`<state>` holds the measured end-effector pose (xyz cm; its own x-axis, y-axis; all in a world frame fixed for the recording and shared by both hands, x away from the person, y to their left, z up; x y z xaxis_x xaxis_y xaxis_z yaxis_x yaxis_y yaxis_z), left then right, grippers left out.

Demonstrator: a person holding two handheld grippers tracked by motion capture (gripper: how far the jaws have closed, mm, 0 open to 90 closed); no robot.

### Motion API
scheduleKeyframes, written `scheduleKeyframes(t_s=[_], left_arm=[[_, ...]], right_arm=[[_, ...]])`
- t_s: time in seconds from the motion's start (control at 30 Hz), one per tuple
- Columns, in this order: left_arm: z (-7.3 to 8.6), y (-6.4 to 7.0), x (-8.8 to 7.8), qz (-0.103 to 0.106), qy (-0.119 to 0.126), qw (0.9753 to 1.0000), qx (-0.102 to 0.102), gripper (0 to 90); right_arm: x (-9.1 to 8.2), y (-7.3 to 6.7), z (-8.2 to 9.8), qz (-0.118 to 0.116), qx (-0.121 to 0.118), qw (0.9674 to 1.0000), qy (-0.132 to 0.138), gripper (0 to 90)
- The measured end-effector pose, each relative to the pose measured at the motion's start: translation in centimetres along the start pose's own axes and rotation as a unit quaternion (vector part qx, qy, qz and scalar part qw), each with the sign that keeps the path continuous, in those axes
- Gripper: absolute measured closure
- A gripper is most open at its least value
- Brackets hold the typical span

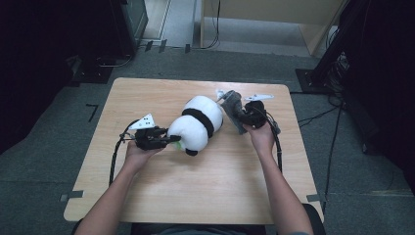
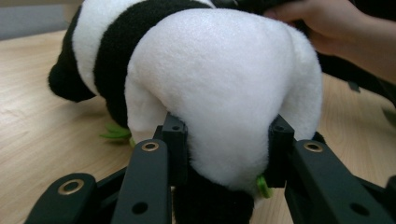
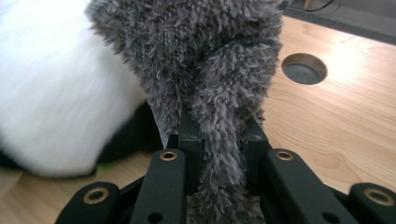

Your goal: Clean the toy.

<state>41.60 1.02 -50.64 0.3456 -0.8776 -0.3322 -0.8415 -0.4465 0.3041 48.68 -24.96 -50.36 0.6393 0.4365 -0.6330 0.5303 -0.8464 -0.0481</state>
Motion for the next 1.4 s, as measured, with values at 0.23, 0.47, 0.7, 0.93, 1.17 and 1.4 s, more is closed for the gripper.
scheduleKeyframes(t_s=[0.23, 0.47, 0.7, 0.93, 1.17, 1.4], left_arm=[[-1.7, -0.4, -0.6, -0.067, 0.044, 0.9966, -0.02, 62.6], [-1.8, 0.2, 0.2, -0.117, 0.048, 0.9916, -0.026, 61.7], [-1.6, 0.9, 0.7, -0.124, 0.045, 0.9904, -0.042, 61.2], [-1.6, 0.8, 0.7, -0.127, 0.05, 0.9884, -0.066, 61.2], [-1.8, 1.2, 0.8, -0.12, 0.048, 0.9883, -0.081, 61.2], [-1.8, 1.1, 0.8, -0.122, 0.039, 0.9878, -0.089, 60.9]], right_arm=[[-2.6, -3.5, 0.0, -0.044, -0.006, 0.999, 0.004, 76.7], [-4.2, -10.1, -1.7, -0.099, -0.055, 0.9935, 0.015, 76.2], [-4.0, -15.3, -2.8, -0.127, -0.101, 0.9863, 0.031, 75.9], [-3.3, -17.5, -2.6, -0.139, -0.11, 0.9834, 0.04, 76.1], [-2.1, -19.7, -1.0, -0.141, -0.157, 0.9771, 0.023, 76.5], [-1.1, -20.0, 0.3, -0.142, -0.169, 0.9751, 0.02, 76.7]])
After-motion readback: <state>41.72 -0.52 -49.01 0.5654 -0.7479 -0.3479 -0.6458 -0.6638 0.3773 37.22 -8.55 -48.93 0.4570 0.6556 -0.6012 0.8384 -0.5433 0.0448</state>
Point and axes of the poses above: each handheld gripper's, and its own axes: x roughly forward along the jaws, z roughly out of its underside, y roughly to its right, the point moved 10 cm from there along x, roughly forward along the jaws, and after that the axes turned 5 degrees about -x, right-handed, at the moved point
